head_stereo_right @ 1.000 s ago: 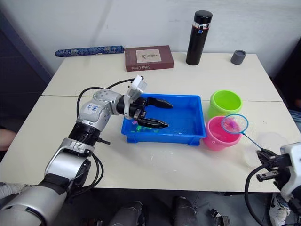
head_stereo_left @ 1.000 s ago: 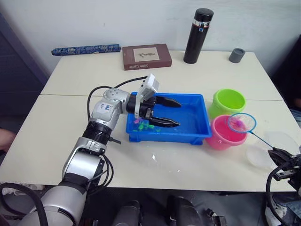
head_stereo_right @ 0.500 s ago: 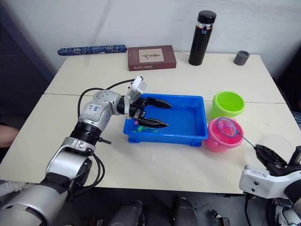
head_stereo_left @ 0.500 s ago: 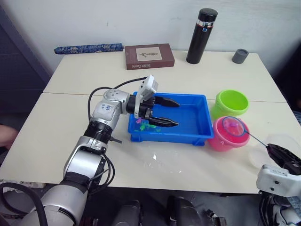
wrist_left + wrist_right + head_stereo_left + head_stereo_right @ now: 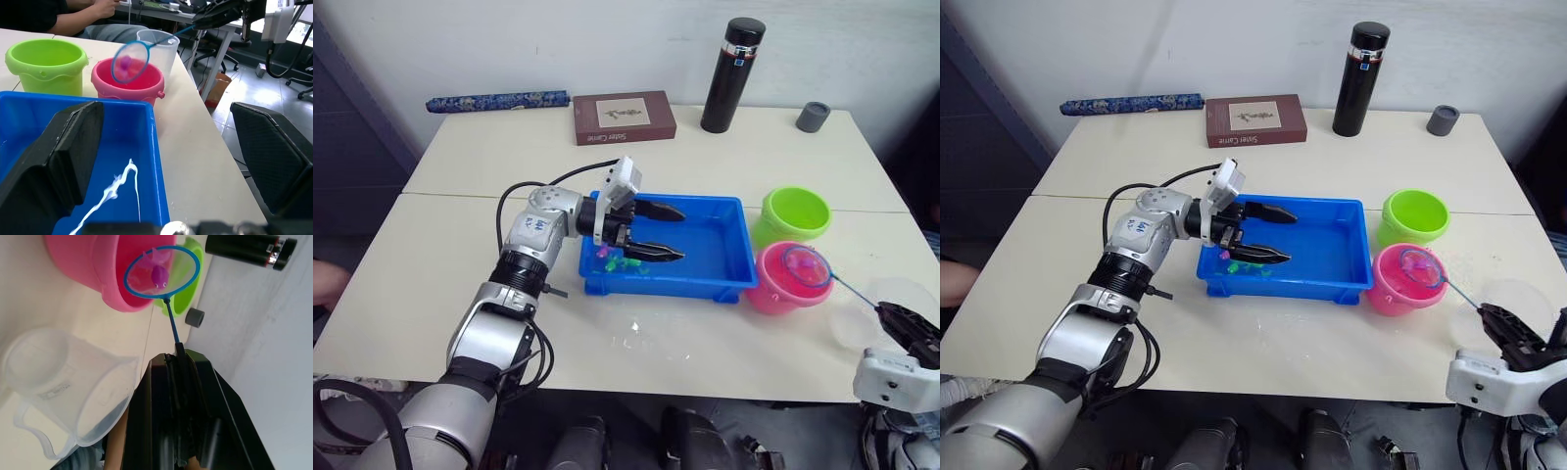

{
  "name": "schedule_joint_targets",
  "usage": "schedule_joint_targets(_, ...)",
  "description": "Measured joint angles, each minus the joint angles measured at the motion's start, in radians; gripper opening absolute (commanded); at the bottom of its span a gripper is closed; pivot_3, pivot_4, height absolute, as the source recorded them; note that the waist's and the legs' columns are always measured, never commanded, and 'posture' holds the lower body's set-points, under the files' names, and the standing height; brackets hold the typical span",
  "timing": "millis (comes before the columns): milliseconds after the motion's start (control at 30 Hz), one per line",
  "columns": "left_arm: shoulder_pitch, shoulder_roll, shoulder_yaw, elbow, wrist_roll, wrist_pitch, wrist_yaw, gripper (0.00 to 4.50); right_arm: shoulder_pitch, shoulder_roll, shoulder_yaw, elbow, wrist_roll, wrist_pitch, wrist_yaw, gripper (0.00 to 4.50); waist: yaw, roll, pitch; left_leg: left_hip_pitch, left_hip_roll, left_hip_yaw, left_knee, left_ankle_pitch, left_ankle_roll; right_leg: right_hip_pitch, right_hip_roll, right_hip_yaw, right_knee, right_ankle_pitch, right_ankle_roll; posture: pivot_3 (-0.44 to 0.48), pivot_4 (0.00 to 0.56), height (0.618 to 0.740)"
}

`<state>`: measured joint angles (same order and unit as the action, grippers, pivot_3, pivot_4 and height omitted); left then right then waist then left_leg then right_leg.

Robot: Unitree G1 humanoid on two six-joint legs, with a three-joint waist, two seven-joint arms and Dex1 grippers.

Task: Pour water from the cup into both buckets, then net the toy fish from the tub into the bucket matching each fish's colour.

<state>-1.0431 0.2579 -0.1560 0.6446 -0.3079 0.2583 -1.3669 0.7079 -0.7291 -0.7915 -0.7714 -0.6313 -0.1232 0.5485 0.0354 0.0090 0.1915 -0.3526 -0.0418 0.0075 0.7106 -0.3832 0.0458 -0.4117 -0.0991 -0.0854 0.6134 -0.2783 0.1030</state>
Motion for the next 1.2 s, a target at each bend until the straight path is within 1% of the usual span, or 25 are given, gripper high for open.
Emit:
schedule_joint_targets(133, -0.003, -0.001, 0.000, 0.000, 0.001, -0.003, 0.000, 4.45, -0.017, 0.000, -0.024, 0.006, -0.009, -0.021, 0.013, 0.00, 0.000, 0.000, 0.000, 0.000, 0.001, 0.000, 0.000, 0.000, 0.000, 0.000, 0.001, 0.000, 0.000, 0.000, 0.000, 0.000, 0.150, 0.740)
schedule_joint_targets(300, -0.003, -0.002, 0.000, 0.000, 0.002, -0.007, 0.000, 4.45, 0.013, 0.010, 0.011, 0.009, -0.006, -0.085, 0.059, 0.00, -0.001, 0.000, 0.000, 0.000, 0.001, 0.000, 0.000, 0.000, 0.000, 0.000, 0.001, 0.000, 0.001, 0.000, 0.000, 0.000, 0.150, 0.740)
schedule_joint_targets(400, -0.003, -0.002, 0.000, 0.001, 0.002, -0.009, 0.000, 4.45, -0.027, 0.024, -0.006, 0.012, -0.020, -0.080, 0.053, 0.00, -0.004, 0.000, 0.000, 0.000, 0.000, 0.000, 0.000, 0.000, 0.000, 0.000, 0.001, 0.000, 0.001, 0.000, 0.000, 0.000, 0.150, 0.740)
schedule_joint_targets(467, -0.009, -0.003, 0.000, 0.009, 0.002, -0.012, 0.000, 4.45, -0.067, 0.024, -0.056, 0.019, -0.018, -0.068, 0.045, 0.00, -0.004, 0.000, 0.000, 0.000, 0.001, 0.000, 0.000, 0.000, 0.000, 0.000, 0.000, 0.000, 0.001, 0.000, 0.000, 0.000, 0.150, 0.740)
schedule_joint_targets(500, -0.012, -0.002, 0.000, 0.013, 0.003, -0.015, 0.000, 4.45, -0.057, 0.021, -0.061, 0.020, -0.016, -0.077, 0.049, 0.00, -0.003, 0.000, 0.000, 0.000, 0.001, -0.001, 0.000, 0.000, 0.000, 0.000, 0.001, 0.000, 0.001, 0.000, -0.001, 0.000, 0.150, 0.740)
schedule_joint_targets(600, -0.014, -0.002, 0.003, 0.032, 0.003, -0.020, 0.000, 4.45, -0.004, 0.024, -0.011, 0.025, -0.011, -0.139, 0.075, 0.00, -0.004, 0.000, 0.000, 0.000, 0.001, 0.000, -0.001, 0.000, 0.000, 0.000, 0.001, 0.000, 0.001, 0.000, -0.001, 0.000, 0.150, 0.740)
schedule_joint_targets(800, -0.014, -0.005, 0.008, 0.033, 0.004, -0.023, 0.000, 4.45, -0.085, 0.051, -0.042, 0.037, 0.020, -0.093, 0.069, 0.00, -0.008, 0.000, 0.000, 0.001, 0.001, 0.000, 0.002, 0.000, 0.000, 0.000, 0.000, 0.001, 0.004, 0.000, -0.001, 0.000, 0.150, 0.740)
schedule_joint_targets(933, -0.014, -0.002, 0.008, 0.033, 0.009, -0.030, 0.001, 4.45, -0.105, 0.057, -0.041, 0.037, 0.064, -0.079, 0.078, 0.00, -0.007, 0.000, 0.000, 0.000, 0.000, 0.000, 0.002, 0.000, 0.000, 0.000, 0.000, 0.000, 0.004, -0.001, -0.001, 0.000, 0.150, 0.740)
schedule_joint_targets(1000, -0.014, 0.001, 0.009, 0.033, 0.014, -0.030, 0.003, 4.45, -0.135, 0.072, -0.040, 0.037, 0.106, -0.044, 0.087, 0.00, -0.008, 0.000, 0.000, 0.000, 0.000, 0.000, 0.003, 0.000, 0.000, 0.000, 0.000, 0.000, 0.004, -0.001, -0.001, 0.000, 0.150, 0.740)
schedule_joint_targets(1067, -0.013, 0.012, 0.009, 0.032, 0.019, -0.030, 0.007, 4.45, -0.215, 0.089, -0.019, 0.027, 0.199, 0.052, 0.105, 0.00, -0.009, 0.000, 0.000, 0.001, 0.001, 0.000, 0.003, 0.000, 0.000, 0.000, 0.000, 0.001, 0.005, 0.000, -0.001, 0.000, 0.150, 0.740)
schedule_joint_targets(1133, -0.009, 0.033, 0.011, 0.031, 0.028, -0.031, 0.016, 4.45, -0.327, 0.119, 0.041, -0.011, 0.330, 0.216, 0.135, 0.00, -0.015, 0.000, 0.000, 0.001, 0.002, 0.000, 0.004, 0.000, 0.000, -0.001, 0.000, 0.001, 0.006, 0.000, -0.002, 0.000, 0.150, 0.740)
schedule_joint_targets(1200, -0.001, 0.042, 0.011, 0.022, 0.038, -0.031, 0.025, 4.45, -0.417, 0.117, 0.121, -0.060, 0.459, 0.389, 0.175, 0.00, -0.013, 0.002, -0.001, 0.001, 0.001, -0.001, 0.004, 0.000, 0.000, -0.001, 0.000, 0.001, 0.007, -0.001, -0.002, 0.000, 0.150, 0.740)
